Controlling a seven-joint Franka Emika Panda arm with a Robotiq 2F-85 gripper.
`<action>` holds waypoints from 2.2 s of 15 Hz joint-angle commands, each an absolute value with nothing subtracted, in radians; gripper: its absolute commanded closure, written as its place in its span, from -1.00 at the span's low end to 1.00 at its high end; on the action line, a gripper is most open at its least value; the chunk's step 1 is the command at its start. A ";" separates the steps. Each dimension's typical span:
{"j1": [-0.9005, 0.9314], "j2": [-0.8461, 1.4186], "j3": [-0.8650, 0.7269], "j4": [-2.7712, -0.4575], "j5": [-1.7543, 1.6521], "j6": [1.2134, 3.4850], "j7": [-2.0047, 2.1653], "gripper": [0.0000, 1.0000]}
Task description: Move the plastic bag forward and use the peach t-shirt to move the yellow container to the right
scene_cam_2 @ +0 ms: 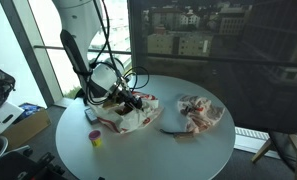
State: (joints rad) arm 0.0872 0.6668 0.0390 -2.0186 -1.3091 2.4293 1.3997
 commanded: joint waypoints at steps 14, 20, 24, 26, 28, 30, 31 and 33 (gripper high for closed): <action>0.233 1.106 -0.054 -1.146 -1.334 2.206 1.362 0.78; 0.226 1.222 -0.094 -0.875 -1.315 2.154 1.320 0.78; 0.221 1.279 -0.124 -0.757 -1.303 2.120 1.299 0.25; 0.220 1.295 -0.131 -0.729 -1.290 2.105 1.281 -0.02; 0.217 1.302 -0.137 -0.715 -1.269 2.080 1.256 -0.34; 0.211 1.278 -0.125 -0.734 -1.230 2.048 1.219 -0.64; 0.198 1.249 -0.098 -0.759 -1.221 2.032 1.204 -0.78; 0.183 1.187 -0.068 -0.804 -1.170 2.015 1.140 -1.00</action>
